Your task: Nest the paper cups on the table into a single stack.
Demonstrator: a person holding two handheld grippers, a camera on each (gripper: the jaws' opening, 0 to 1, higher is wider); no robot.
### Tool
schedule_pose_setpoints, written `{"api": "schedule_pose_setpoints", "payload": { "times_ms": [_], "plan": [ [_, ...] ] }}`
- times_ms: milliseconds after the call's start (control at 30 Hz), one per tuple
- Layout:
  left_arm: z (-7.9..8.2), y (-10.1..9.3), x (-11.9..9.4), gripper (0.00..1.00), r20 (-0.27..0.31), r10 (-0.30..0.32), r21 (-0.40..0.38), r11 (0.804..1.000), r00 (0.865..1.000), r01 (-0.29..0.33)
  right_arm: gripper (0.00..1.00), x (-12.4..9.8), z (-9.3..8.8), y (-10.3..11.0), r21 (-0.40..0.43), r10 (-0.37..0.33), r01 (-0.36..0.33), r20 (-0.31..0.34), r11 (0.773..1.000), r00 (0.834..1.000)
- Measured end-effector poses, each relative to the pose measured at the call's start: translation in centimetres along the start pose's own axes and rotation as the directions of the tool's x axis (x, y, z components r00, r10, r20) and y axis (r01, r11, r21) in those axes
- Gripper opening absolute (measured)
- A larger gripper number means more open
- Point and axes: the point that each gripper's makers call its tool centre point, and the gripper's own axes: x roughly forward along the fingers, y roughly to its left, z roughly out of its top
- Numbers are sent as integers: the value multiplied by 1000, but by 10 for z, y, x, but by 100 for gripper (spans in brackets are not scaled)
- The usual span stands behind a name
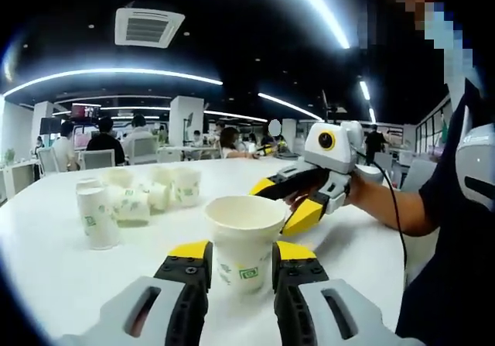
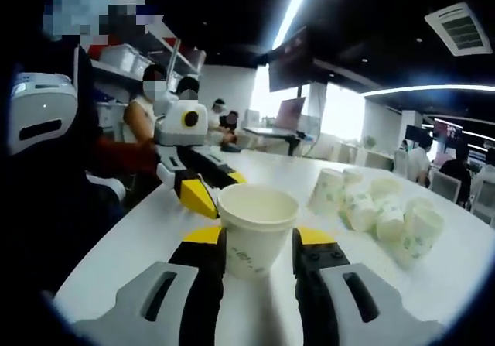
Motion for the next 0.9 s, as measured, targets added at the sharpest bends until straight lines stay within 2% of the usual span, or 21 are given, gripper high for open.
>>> {"api": "schedule_pose_setpoints", "payload": {
  "times_ms": [433, 533, 700, 767, 900],
  "plan": [
    [1, 13, 7, 31, 17, 17, -7, 1000, 1000, -17, 34, 6, -2, -12, 14, -53, 53, 8, 999, 999],
    [-1, 15, 8, 34, 14, 28, -6, 1000, 999, -28, 35, 3, -2, -13, 3, -54, 54, 4, 999, 999],
    [-4, 19, -2, 41, 34, 47, -46, 998, 998, -45, 39, -9, 11, -21, 30, -66, 64, 57, 997, 996],
    [-5, 22, -6, 42, 42, 60, -58, 997, 997, -57, 40, -15, 16, -27, 45, -83, 80, 83, 996, 993],
    [-6, 29, -16, 52, 58, 97, -78, 993, 994, -93, 46, -22, 25, -37, 83, -125, 115, 133, 990, 983]
  ]
}}
